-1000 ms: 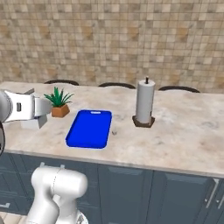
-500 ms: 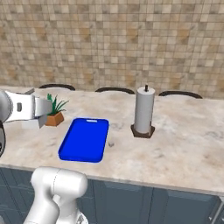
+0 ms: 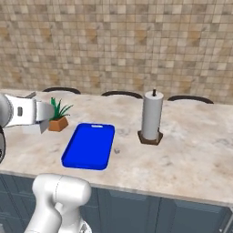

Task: Take out the milk from the fridge and place it on the tray on the counter. Then take the sugar cube near the tray and place it in the tray.

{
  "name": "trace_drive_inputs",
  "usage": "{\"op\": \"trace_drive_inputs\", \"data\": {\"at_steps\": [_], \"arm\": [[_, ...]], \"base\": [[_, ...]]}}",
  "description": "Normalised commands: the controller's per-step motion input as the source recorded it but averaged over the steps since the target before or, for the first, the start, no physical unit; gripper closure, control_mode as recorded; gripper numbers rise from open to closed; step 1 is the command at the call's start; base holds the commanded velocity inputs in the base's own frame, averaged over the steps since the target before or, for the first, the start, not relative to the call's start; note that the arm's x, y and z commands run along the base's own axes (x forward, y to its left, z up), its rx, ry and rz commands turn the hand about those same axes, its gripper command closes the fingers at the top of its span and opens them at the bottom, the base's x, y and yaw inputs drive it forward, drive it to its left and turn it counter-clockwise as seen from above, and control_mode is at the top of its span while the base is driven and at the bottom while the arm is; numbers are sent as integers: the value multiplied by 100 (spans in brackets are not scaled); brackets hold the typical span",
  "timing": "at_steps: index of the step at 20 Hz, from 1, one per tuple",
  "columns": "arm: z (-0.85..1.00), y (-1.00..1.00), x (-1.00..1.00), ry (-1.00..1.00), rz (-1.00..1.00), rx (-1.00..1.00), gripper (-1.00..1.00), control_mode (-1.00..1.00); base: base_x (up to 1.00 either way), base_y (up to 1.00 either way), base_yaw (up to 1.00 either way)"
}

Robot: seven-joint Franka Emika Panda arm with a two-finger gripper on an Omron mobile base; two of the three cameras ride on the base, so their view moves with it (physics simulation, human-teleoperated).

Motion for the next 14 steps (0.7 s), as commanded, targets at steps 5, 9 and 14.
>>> {"op": "trace_drive_inputs", "data": {"at_steps": [5,9,14], "arm": [[0,0,0,0,0,0,100,100],[-9,-8,12,-2,7,2,100,-100],[-38,-4,39,-7,12,1,100,-100]], "base": [[22,0,14],[14,0,6],[0,0,0]]}}
